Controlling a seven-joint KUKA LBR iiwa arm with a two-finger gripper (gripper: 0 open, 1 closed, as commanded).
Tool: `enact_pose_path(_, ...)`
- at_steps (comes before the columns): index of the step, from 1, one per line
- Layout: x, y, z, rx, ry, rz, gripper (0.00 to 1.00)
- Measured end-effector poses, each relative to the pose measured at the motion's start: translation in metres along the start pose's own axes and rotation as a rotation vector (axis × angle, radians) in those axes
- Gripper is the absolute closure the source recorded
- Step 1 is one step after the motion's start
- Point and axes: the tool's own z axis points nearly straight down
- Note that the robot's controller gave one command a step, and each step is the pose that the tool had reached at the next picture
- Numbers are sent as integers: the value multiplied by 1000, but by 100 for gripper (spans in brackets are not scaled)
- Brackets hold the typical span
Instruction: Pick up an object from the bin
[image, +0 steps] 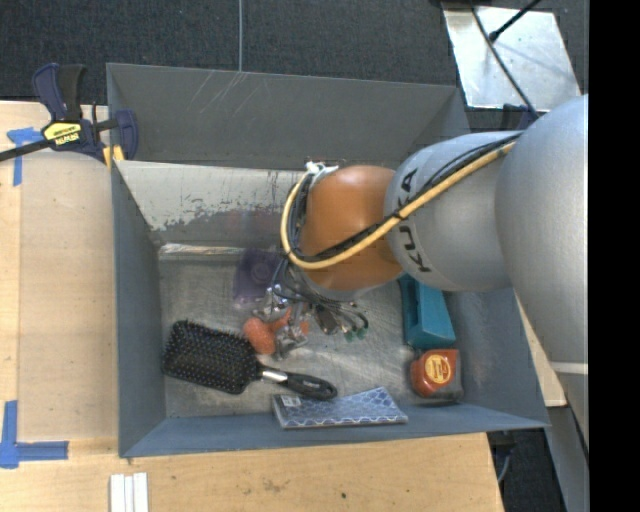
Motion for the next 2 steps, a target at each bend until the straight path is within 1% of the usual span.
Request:
enact_pose_path(1,0,0,0,0,0,1,100)
enact_pose_path(2,-11,18,-156,-3,11,-32,100)
